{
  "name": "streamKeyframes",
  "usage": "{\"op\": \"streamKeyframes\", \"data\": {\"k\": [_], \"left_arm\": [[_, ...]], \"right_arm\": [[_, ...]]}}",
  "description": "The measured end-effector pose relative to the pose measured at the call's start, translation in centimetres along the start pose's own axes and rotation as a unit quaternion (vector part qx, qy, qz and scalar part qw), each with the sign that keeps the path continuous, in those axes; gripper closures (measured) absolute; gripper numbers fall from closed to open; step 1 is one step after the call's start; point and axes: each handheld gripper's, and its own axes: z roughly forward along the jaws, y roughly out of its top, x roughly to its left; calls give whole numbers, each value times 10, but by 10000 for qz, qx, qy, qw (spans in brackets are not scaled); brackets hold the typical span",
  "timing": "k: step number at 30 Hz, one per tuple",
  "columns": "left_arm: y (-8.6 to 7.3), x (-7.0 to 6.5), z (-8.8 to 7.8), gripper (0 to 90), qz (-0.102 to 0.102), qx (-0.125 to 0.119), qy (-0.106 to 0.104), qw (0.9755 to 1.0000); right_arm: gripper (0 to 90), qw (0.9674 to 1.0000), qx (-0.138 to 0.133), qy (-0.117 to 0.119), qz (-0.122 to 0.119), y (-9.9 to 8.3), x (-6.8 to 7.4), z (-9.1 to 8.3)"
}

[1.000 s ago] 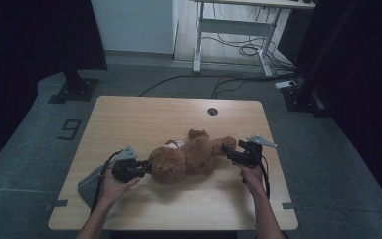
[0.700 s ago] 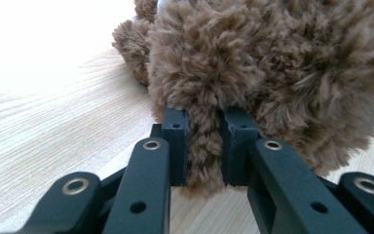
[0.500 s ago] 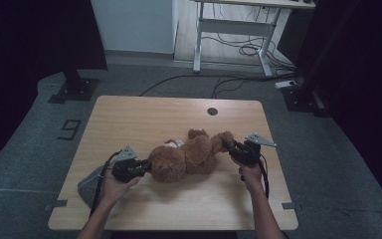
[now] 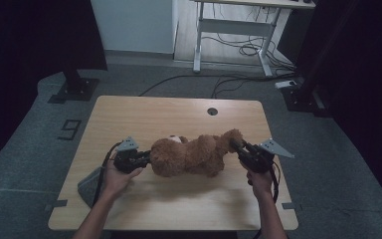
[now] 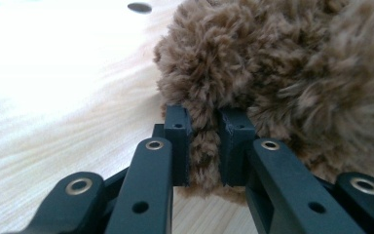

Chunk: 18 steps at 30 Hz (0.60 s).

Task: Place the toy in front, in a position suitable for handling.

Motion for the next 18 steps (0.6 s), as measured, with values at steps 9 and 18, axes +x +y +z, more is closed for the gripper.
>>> {"op": "streamKeyframes", "data": {"k": [9, 18], "left_arm": [[-12, 7, 14, 773, 2, 360, 246, 9990], [-23, 13, 22, 762, -78, 694, 516, 9962]], "right_arm": [[704, 9996, 197, 92, -186, -26, 14, -12], [684, 9990, 351, 264, -32, -53, 13, -17]]}}
